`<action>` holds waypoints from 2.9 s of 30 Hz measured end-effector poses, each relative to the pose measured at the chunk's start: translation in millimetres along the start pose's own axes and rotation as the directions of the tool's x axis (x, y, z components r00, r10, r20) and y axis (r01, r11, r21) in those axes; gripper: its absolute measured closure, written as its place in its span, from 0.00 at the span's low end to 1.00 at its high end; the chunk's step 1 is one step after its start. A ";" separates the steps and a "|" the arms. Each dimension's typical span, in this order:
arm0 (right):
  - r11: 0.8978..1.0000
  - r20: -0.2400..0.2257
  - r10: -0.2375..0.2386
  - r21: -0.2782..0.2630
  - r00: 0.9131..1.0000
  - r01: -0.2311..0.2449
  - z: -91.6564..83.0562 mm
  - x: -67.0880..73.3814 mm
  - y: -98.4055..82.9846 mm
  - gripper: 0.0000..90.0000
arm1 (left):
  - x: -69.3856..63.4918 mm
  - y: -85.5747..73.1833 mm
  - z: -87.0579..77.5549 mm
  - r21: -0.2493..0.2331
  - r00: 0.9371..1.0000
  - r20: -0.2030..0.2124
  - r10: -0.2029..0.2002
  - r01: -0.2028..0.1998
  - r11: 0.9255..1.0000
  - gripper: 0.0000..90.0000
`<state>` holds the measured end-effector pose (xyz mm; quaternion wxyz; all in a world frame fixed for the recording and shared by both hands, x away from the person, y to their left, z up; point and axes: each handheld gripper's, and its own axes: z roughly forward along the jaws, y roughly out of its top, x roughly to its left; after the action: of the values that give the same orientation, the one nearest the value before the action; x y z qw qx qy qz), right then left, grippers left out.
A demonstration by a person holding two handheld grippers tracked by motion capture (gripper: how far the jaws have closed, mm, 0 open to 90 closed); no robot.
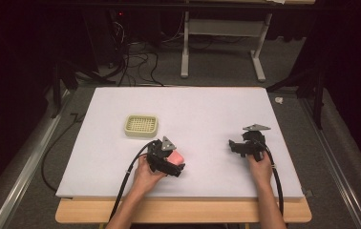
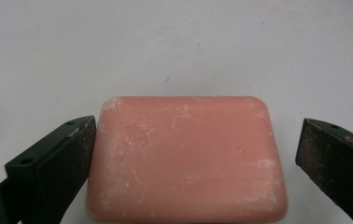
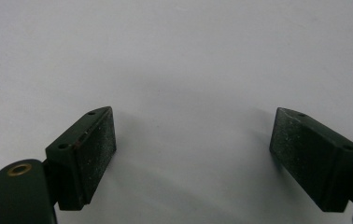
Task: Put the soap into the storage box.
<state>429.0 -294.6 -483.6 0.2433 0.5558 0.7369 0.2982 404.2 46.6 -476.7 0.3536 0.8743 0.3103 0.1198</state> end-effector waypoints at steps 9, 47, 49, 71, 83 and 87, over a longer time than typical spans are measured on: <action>1.000 -0.001 0.001 0.000 1.000 -0.001 -0.1 0.0 0.0 0.17 | -0.2 -1.5 8.3 0.025 1.000 -0.002 0.003 -0.003 1.000 0.00; 1.000 -0.001 0.001 0.001 1.000 -0.001 -0.1 0.1 0.0 0.17 | 4.3 -5.1 3.3 -0.013 1.000 0.007 -0.001 0.001 1.000 0.15; 1.000 -0.002 0.002 0.001 1.000 -0.002 -0.1 0.2 0.0 0.17 | 4.0 -5.1 2.2 -0.012 1.000 0.006 0.001 -0.001 1.000 0.15; 1.000 -0.002 0.000 0.000 1.000 0.000 -0.1 0.1 0.0 0.17 | 5.6 -1.4 -26.5 -0.052 1.000 -0.008 -0.009 0.009 0.999 0.15; 1.000 -0.003 0.000 0.000 1.000 0.000 -0.1 0.1 0.0 0.17 | 10.0 0.4 -41.8 -0.072 0.999 -0.025 -0.024 0.022 0.997 0.15; 1.000 -0.003 0.000 0.000 1.000 0.000 -0.1 0.1 0.0 0.17 | 12.9 0.5 -46.8 -0.087 0.999 -0.029 -0.036 0.033 0.996 0.15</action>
<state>428.9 -294.5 -483.6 0.2422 0.5554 0.7373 0.2988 394.4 79.9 -442.7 0.3881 0.8508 0.3253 0.1405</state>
